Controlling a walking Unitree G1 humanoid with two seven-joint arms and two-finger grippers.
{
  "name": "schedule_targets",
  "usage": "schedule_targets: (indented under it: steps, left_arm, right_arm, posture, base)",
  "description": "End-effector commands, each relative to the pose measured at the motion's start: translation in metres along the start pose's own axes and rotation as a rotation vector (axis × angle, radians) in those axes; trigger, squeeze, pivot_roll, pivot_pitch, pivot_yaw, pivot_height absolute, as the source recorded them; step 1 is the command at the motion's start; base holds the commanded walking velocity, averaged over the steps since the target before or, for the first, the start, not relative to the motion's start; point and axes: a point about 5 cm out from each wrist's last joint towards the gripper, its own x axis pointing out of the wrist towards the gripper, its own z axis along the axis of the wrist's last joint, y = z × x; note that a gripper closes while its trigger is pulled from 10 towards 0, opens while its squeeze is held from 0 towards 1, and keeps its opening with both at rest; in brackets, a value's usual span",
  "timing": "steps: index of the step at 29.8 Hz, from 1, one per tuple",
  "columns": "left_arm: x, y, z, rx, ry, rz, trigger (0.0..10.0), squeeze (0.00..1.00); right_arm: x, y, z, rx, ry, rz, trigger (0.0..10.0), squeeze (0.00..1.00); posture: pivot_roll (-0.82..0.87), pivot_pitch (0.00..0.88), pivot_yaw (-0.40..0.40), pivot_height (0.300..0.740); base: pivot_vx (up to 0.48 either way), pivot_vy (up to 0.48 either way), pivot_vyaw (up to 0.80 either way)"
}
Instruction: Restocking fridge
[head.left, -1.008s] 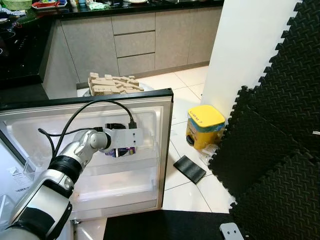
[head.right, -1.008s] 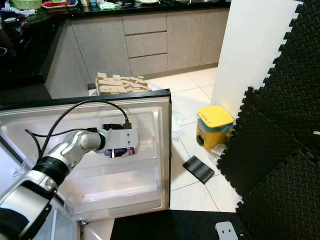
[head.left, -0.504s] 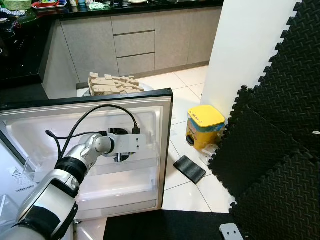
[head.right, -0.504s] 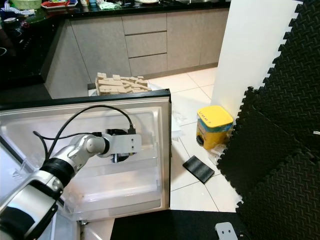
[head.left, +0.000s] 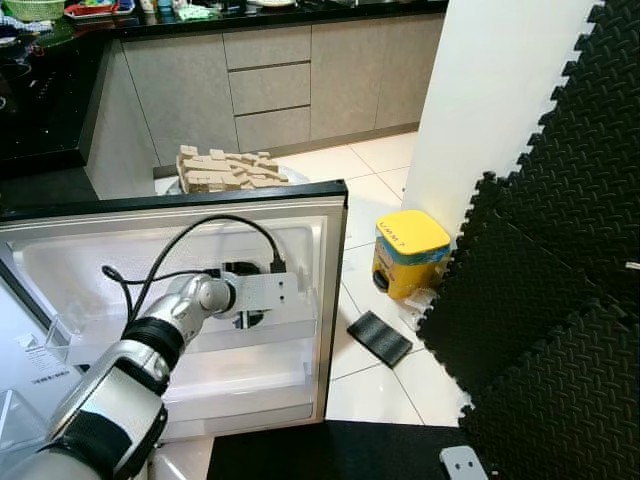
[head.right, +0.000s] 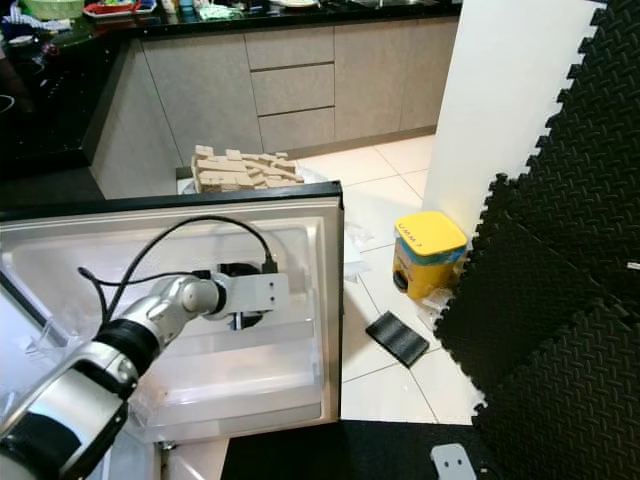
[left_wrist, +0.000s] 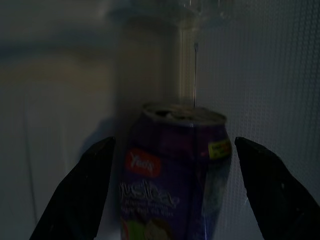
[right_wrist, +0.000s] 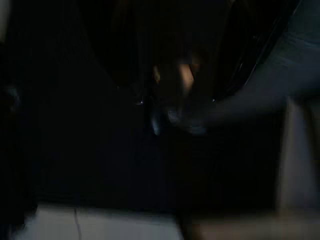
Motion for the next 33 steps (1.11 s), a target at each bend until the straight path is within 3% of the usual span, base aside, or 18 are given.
schedule_targets:
  steps: [1, 6, 10, 13, 18, 33]
  left_arm:
    - [0.002, 0.001, 0.003, 0.023, 0.011, -0.004, 10.0, 0.0]
    - [0.002, 0.001, 0.003, 0.029, 0.016, 0.0, 10.0, 0.0]
    - [0.002, 0.002, 0.003, 0.029, 0.017, 0.002, 10.0, 0.0]
    - [0.002, 0.003, 0.003, 0.028, 0.018, 0.004, 10.0, 0.0]
    - [0.001, 0.003, 0.0, 0.032, 0.025, 0.002, 10.0, 0.0]
    - [0.001, 0.004, 0.0, 0.035, 0.023, -0.005, 10.0, 0.0]
  right_arm:
    - [-0.001, -0.012, 0.029, 0.042, -0.171, 0.039, 10.0, 0.0]
    - [-0.005, -0.019, 0.049, 0.054, -0.274, 0.123, 10.0, 0.0]
    - [-0.009, -0.02, 0.071, -0.024, -0.349, 0.294, 10.0, 0.0]
    - [-0.013, -0.01, 0.076, -0.137, -0.335, 0.499, 10.0, 0.0]
    - [-0.019, 0.001, 0.085, -0.229, -0.335, 0.698, 10.0, 0.0]
    - [-0.039, 0.002, 0.121, -0.415, -0.397, 0.841, 10.0, 0.0]
  posture:
    - [-0.08, 0.0, 0.029, 0.74]
    - [-0.09, 0.0, 0.032, 0.74]
    - [-0.09, 0.001, 0.03, 0.74]
    - [-0.09, 0.002, 0.03, 0.74]
    - [-0.08, 0.002, 0.033, 0.74]
    - [-0.08, 0.001, 0.04, 0.74]
  base:
    - [0.0, 0.0, 0.0]
    - [0.0, 0.0, 0.0]
    - [0.0, 0.0, 0.0]
    - [0.0, 0.0, 0.0]
    - [0.0, 0.0, 0.0]
    - [0.0, 0.0, 0.0]
